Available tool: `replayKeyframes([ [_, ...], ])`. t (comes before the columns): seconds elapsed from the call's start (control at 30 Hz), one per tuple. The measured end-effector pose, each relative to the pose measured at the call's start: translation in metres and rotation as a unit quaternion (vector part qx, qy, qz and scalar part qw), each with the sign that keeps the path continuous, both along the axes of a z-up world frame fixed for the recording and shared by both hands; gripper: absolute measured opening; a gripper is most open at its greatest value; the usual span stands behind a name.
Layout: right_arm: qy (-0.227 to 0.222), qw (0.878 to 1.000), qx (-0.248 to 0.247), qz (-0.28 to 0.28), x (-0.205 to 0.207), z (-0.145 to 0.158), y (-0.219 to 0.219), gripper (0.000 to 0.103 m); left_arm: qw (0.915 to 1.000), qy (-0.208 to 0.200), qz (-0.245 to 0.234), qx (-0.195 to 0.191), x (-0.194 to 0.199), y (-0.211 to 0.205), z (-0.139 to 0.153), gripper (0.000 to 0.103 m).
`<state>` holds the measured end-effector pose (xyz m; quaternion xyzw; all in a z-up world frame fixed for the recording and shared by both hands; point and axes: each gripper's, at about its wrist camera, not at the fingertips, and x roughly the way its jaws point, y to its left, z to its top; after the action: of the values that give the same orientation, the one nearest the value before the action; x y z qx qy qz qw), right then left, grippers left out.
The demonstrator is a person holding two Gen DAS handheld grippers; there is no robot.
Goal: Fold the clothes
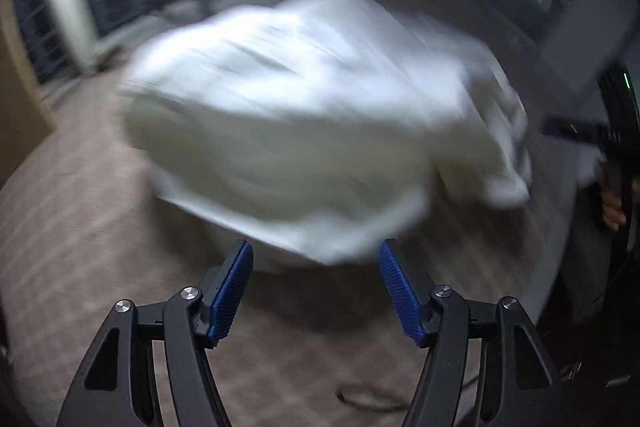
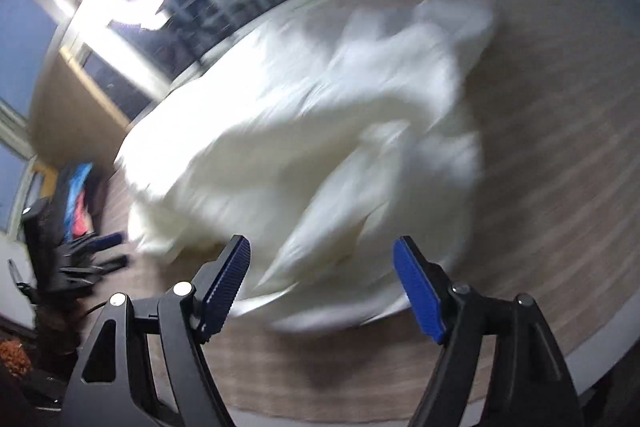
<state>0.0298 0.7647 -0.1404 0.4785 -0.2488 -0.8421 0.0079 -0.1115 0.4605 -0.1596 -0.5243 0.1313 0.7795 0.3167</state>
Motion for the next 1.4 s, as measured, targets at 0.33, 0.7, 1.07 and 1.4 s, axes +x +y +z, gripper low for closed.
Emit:
replayKeyframes([
  [0.33,-0.061,0.988,0.085,0.112,-0.031,-0.033,-0.072,0.025,0.9944,0.077,-0.062,-0.037,-0.016,0.050,-0.020,0.006],
  [0.7,0.143,0.986,0.077,0.036,0.023,0.136,-0.034,0.005,0.9780,0.179,0.010,0.107,-0.015,-0.051,0.136,0.005],
  [1.07,0.193,0.950,0.240,0.043,-0.029,0.190,-0.047,0.003,0.9749,0.210,0.052,0.054,-0.044,-0.122,0.158,0.004],
  [1.4,-0.003,0.971,0.232,0.048,-0.124,0.039,-0.035,0.045,0.9918,0.070,0.106,-0.016,-0.142,-0.123,0.026,0.004],
])
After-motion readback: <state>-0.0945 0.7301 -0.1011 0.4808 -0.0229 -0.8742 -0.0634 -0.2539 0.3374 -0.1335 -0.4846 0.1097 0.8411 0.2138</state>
